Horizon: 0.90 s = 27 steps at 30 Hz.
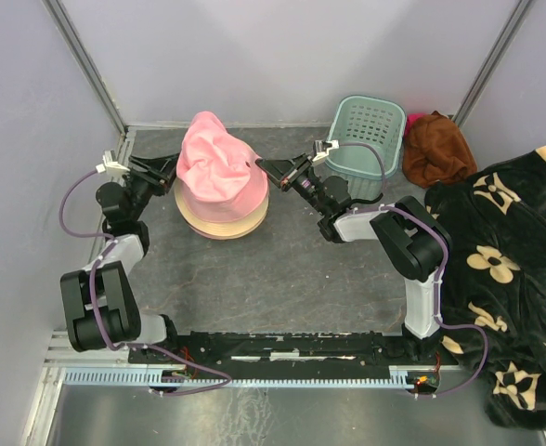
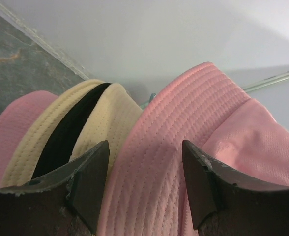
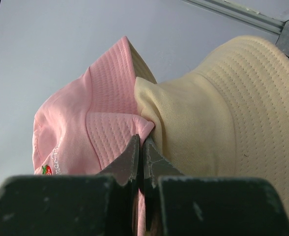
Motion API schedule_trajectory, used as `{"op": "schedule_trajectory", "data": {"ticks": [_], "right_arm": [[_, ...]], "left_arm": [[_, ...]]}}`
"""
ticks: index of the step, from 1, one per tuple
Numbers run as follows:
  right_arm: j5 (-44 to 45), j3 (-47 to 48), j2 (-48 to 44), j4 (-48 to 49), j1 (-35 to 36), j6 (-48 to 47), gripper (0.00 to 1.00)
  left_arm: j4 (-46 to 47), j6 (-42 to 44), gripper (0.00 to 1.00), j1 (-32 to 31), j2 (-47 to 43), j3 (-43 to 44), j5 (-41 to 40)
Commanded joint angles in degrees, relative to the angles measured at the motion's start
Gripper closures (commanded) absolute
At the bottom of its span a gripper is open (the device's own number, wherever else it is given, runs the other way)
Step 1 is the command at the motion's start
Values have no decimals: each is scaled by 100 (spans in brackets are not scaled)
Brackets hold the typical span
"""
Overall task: Stack the hats
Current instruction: Stack the hat on the hat.
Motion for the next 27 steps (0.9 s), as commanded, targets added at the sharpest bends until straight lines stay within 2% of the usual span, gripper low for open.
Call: {"op": "schedule_trajectory", "data": {"ticks": [1, 6, 8, 13, 16, 22, 27], "right_arm": [[-50, 198, 124, -125, 90, -135, 99], [-53, 216, 105, -162, 95, -148, 99], [-47, 202, 100, -156, 106, -148, 99], [-31, 190, 101, -182, 129, -161, 99], [-9, 170, 99, -182, 130, -176, 99], [63, 99, 98, -195, 120, -214, 98], [191, -37, 38, -213, 64, -270, 98]], "left_arm": [[967, -362, 33, 24, 226, 59, 522], [1680, -748, 35, 24, 622, -44, 827], [1973, -859, 41, 23, 755, -119, 873], [2297, -1078, 83, 22, 925, -153, 872], [2332, -1093, 97, 24, 940, -211, 829], [2018, -1004, 97, 148, 664, -487, 537], [1002, -572, 97, 396, 7, -822, -26]]}}
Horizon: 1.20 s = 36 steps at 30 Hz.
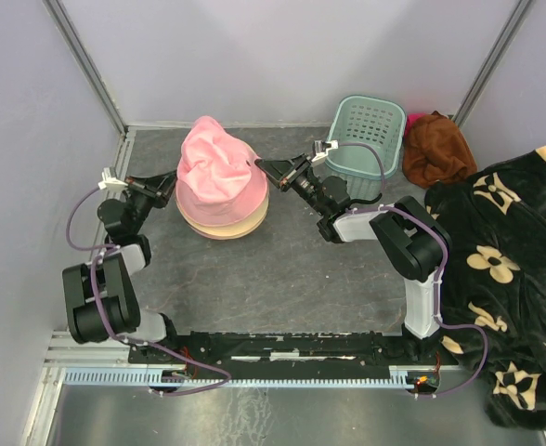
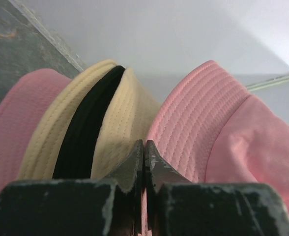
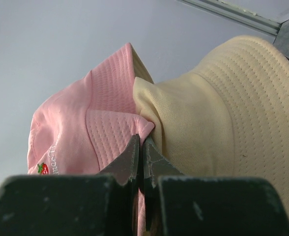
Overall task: Stack the hats
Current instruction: Stack the hat on the hat.
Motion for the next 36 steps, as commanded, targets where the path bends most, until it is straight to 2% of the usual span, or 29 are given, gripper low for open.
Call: {"op": "schedule_trajectory", "data": {"ticks": [1, 6, 10, 22, 36], "right_arm": [[130, -77, -2, -184, 21, -236, 97], [235, -121, -184, -523, -3, -466, 95], [389, -182, -311, -822, -14, -637, 94], [667, -199, -336, -1145, -83, -812, 88], [816, -583, -506, -1294, -181, -929, 81]], "left_arm": [[-879, 458, 97, 203, -737, -201, -554], [-2328, 1195, 97, 234, -1341, -5, -1117], [-2729, 1394, 97, 241, -1376, 112, -1200], [-3003, 1594, 97, 239, -1253, 140, -1394], [-3205, 1585, 97, 227, -1624, 224, -1649]]}}
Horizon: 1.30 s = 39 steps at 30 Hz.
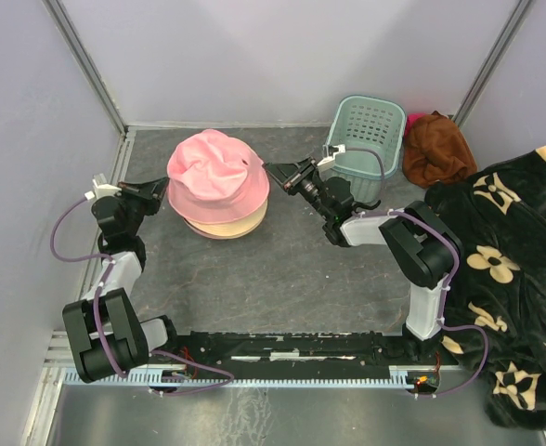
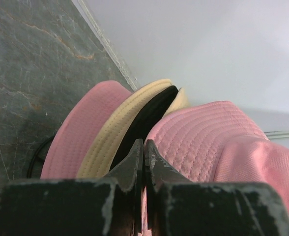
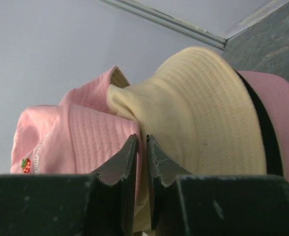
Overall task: Stack the hats
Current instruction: Stack the hat on the hat.
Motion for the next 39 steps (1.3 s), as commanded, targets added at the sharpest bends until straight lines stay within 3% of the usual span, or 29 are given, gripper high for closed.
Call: {"op": "schedule_trajectory", "data": {"ticks": [1, 7, 9, 14, 21, 28, 39], "right_arm": [[280, -135, -18, -633, -104, -256, 82], [263, -64, 66, -838, -85, -310, 95], [238, -59, 93, -769, -88, -312, 95], [299, -267, -196, -575, -92, -460, 83], [260, -614, -1317, -1057, -94, -914, 66], [-201, -744, -1909, -1121, -91, -567, 53], [-700, -678, -2069, -1523, 211, -590, 48]], "left_arm": [[-263, 371, 97, 38, -149, 252, -413], [-342, 444, 97, 40, -89, 253, -476], [-334, 464, 97, 31, -70, 269, -447], [-113, 424, 97, -5, -71, 312, -302], [-11, 390, 97, -112, -61, 368, -232], [-36, 367, 97, -191, -31, 388, -269], [-204, 429, 97, -200, -44, 485, -251]]}}
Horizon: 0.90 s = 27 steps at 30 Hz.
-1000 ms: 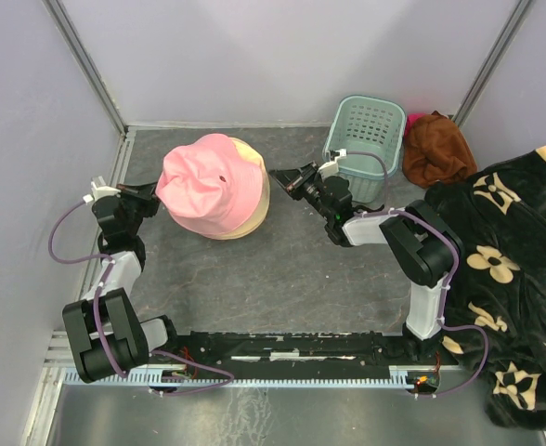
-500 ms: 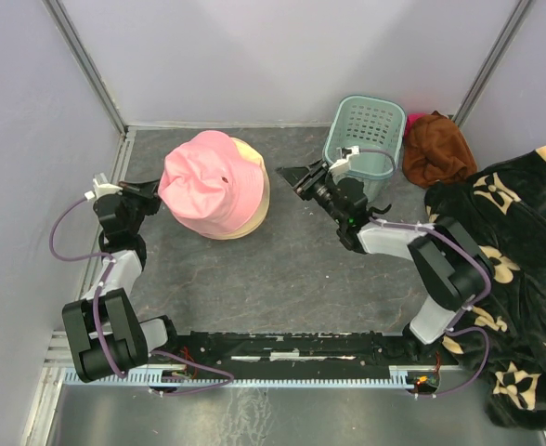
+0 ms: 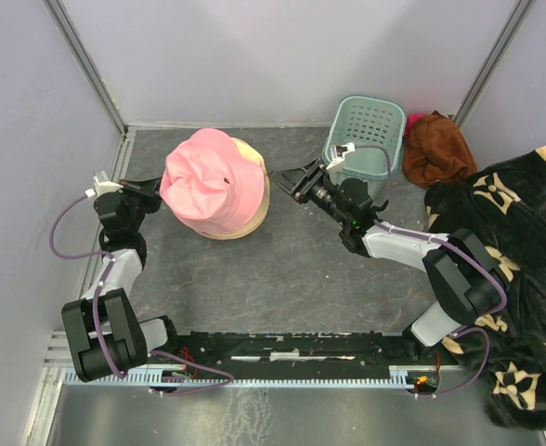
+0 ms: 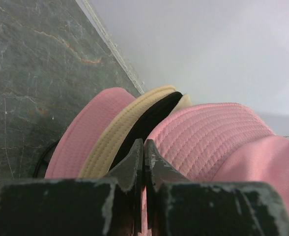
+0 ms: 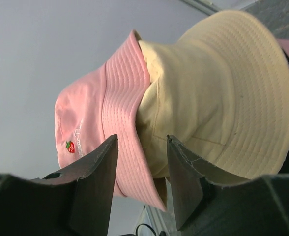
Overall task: Stack the hats
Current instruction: Stack the hat on the hat.
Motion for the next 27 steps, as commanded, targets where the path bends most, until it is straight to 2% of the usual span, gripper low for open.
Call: {"op": "schedule_trajectory", "data": {"ticks": [1, 19, 21, 27], "right_arm": [[-281, 34, -242, -30, 170, -99, 48], [-420, 207, -165, -145, 472, -293, 49], [-461, 268, -169, -127, 490, -298, 53], [-594, 576, -211, -303, 493, -386, 80]], "left_arm": [[129, 235, 97, -23, -19, 292, 66], [120, 243, 97, -85, 10, 326, 118], [104, 249, 97, -84, 1, 336, 125], [34, 243, 97, -85, -110, 429, 119]]}}
